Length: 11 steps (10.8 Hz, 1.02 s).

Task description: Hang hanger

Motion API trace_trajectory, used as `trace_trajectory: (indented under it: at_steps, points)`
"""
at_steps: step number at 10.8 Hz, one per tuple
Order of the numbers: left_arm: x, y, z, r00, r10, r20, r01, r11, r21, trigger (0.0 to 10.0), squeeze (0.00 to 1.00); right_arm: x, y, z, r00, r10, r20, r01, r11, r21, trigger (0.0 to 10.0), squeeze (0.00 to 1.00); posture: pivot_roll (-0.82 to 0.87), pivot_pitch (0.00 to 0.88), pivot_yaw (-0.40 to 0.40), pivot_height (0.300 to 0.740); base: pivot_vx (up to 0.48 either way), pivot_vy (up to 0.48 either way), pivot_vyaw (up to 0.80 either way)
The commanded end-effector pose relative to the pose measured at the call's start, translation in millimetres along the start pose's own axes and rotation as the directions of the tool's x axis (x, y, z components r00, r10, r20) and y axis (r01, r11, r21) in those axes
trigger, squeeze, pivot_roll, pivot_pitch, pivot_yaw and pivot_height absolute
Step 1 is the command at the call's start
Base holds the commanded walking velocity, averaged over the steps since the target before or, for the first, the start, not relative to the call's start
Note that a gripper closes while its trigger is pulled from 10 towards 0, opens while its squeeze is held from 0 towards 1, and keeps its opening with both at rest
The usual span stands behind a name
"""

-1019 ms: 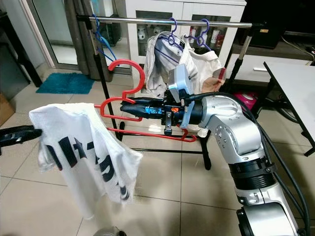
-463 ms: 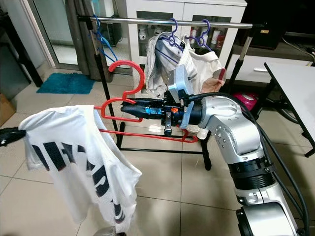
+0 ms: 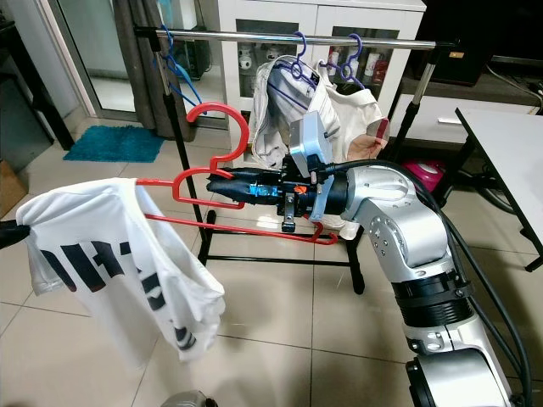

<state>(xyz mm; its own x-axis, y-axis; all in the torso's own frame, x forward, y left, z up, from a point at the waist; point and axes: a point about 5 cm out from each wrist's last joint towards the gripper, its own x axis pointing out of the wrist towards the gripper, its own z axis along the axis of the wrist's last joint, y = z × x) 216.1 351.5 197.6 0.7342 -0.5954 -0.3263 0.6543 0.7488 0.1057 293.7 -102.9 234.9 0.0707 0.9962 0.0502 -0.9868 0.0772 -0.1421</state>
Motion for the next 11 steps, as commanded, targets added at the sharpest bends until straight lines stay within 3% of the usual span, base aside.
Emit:
trace_trajectory:
  at_steps: [1, 2, 3, 5, 6, 7, 8, 9, 10, 11]
  points:
    - [-0.8, 1.5, 6.5, 1.000, 0.010, 0.002, -0.010, 0.999, 0.041, 10.0, 0.00, -1.1, -1.8, 6.7, 1.000, -0.003, 0.024, 0.004, 1.000, -0.031, 10.0, 0.00, 0.03, 0.000, 0.041, 0.740, 0.000, 0.000, 0.00]
    - [3.1, -1.5, 12.3, 0.999, -0.038, 0.028, 0.036, 0.998, 0.058, 10.0, 1.00, -0.6, -1.5, 6.5, 1.000, -0.001, 0.025, 0.001, 1.000, -0.030, 10.0, 0.00, 0.03, 0.000, 0.043, 0.740, 0.000, 0.000, 0.00]
    - [3.8, -1.8, 18.5, 0.997, -0.058, 0.045, 0.055, 0.996, 0.065, 10.0, 1.00, -0.5, -1.8, 6.3, 1.000, -0.002, 0.022, 0.003, 1.000, -0.030, 10.0, 0.00, 0.03, 0.000, 0.043, 0.740, 0.000, 0.000, 0.00]
    - [-12.2, 14.7, 39.6, 0.998, -0.017, 0.065, 0.010, 0.993, 0.120, 10.0, 1.00, -2.7, -5.6, 2.5, 0.999, -0.038, -0.015, 0.038, 0.999, -0.019, 10.0, 0.00, 0.03, 0.000, 0.045, 0.740, 0.000, 0.000, 0.00]
    - [-13.8, 15.5, 49.0, 0.997, -0.036, 0.069, 0.027, 0.991, 0.133, 10.0, 1.00, -2.8, -6.3, 1.6, 0.999, -0.045, -0.025, 0.044, 0.999, -0.022, 10.0, 0.00, 0.03, 0.000, 0.045, 0.740, 0.000, 0.000, 0.00]
    - [-5.9, 13.9, 65.4, 0.990, -0.087, 0.108, 0.070, 0.986, 0.150, 10.0, 1.00, -2.0, -5.9, 1.1, 0.999, -0.041, -0.033, 0.040, 0.999, -0.031, 10.0, 0.00, 0.04, 0.000, 0.041, 0.740, 0.000, 0.000, 0.00]
    - [13.8, 7.6, 88.6, 0.965, -0.189, 0.180, 0.158, 0.971, 0.177, 10.0, 1.00, 0.7, -4.8, -0.6, 0.998, -0.028, -0.057, 0.025, 0.998, -0.049, 10.0, 0.00, 0.04, 0.000, 0.041, 0.740, 0.000, 0.000, 0.00]
    - [30.0, -0.9, 98.3, 0.935, -0.293, 0.198, 0.260, 0.949, 0.176, 10.0, 1.00, 3.6, -3.6, -1.2, 0.998, -0.019, -0.064, 0.015, 0.998, -0.054, 10.0, 0.00, 0.03, 0.000, 0.049, 0.740, 0.000, 0.000, 0.00]
    - [52.0, -11.7, 105.2, 0.899, -0.403, 0.172, 0.366, 0.907, 0.211, 10.0, 1.00, 6.2, -1.6, -0.3, 0.998, -0.010, -0.064, 0.006, 0.998, -0.060, 10.0, 0.00, 0.02, 0.000, 0.062, 0.740, 0.000, 0.000, 0.00]
    - [56.2, -13.5, 105.5, 0.896, -0.417, 0.154, 0.379, 0.897, 0.228, 10.0, 1.00, 6.7, -0.9, 0.1, 0.998, -0.008, -0.062, 0.004, 0.998, -0.061, 10.0, 0.00, 0.01, 0.000, 0.065, 0.740, 0.000, 0.000, 0.00]
